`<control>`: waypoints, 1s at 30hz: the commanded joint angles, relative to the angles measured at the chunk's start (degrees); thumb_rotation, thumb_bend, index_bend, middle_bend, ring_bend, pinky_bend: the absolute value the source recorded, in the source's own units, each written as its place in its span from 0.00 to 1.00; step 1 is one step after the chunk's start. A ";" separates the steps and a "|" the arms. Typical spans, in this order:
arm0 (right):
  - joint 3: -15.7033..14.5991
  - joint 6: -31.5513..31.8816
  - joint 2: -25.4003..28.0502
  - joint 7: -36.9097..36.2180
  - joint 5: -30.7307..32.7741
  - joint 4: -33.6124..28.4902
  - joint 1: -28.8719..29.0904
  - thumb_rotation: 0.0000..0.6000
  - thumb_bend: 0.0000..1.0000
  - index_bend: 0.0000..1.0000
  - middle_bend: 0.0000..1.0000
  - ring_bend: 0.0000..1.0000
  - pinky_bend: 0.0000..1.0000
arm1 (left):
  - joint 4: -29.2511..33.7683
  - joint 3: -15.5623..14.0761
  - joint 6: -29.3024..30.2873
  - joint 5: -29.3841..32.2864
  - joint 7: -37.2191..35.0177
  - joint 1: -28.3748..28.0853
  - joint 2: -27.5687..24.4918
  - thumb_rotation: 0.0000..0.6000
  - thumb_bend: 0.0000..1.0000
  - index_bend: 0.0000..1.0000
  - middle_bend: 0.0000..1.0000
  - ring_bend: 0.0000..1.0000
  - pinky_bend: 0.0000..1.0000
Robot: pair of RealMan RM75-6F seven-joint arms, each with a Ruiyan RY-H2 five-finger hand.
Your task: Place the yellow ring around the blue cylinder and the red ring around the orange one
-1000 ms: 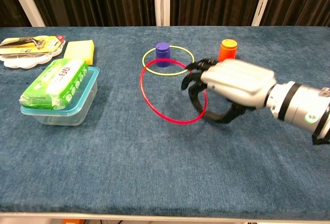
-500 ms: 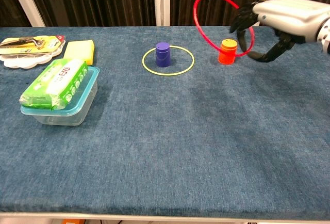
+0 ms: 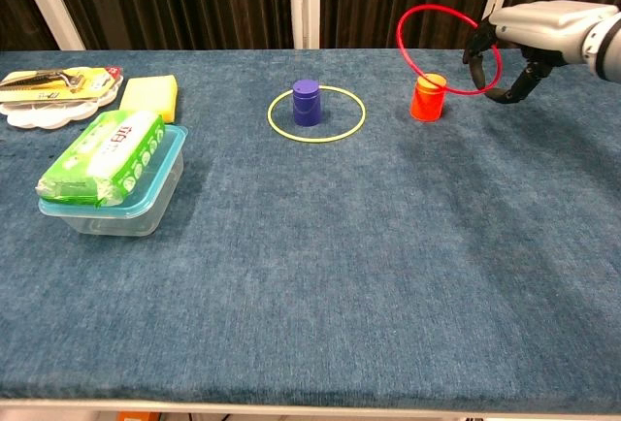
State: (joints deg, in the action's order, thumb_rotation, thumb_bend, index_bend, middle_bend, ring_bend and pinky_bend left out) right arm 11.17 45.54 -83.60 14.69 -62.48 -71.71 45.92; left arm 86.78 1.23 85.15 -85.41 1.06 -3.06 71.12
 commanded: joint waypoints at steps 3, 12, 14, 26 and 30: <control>0.58 -1.16 -1.90 1.07 1.93 2.06 1.24 1.00 0.16 0.57 0.21 0.00 0.00 | 0.07 0.02 -0.03 0.30 0.01 0.11 -0.08 1.00 0.09 0.06 0.05 0.00 0.00; 0.70 -0.12 -1.04 1.56 2.84 0.79 1.02 1.00 0.00 0.48 0.19 0.00 0.00 | 0.05 0.14 -0.51 0.24 0.10 -0.32 -0.04 1.00 0.09 0.06 0.05 0.00 0.00; 0.93 1.01 -0.13 0.88 2.51 -0.63 0.43 1.00 0.00 0.47 0.19 0.00 0.00 | 0.02 0.13 -0.45 0.20 0.06 -0.31 -0.03 1.00 0.09 0.06 0.05 0.00 0.00; -5.22 31.82 12.12 -5.95 -13.93 -19.86 -18.43 1.00 0.15 0.27 0.26 0.09 0.15 | -0.85 0.60 0.35 0.26 -0.69 -0.21 0.23 1.00 0.09 0.06 0.05 0.00 0.00; -9.12 41.44 15.26 -8.07 -18.12 -23.58 -26.51 1.00 0.15 0.18 0.20 0.02 0.08 | -0.59 1.05 0.92 0.04 -0.20 -0.38 0.15 1.00 0.09 0.06 0.05 0.00 0.00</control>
State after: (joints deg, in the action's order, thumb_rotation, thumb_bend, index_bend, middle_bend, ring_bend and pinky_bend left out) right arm 6.12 78.82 -72.51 9.58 -75.30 -90.15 26.96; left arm 86.15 2.22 86.01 -85.35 0.82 -3.41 71.28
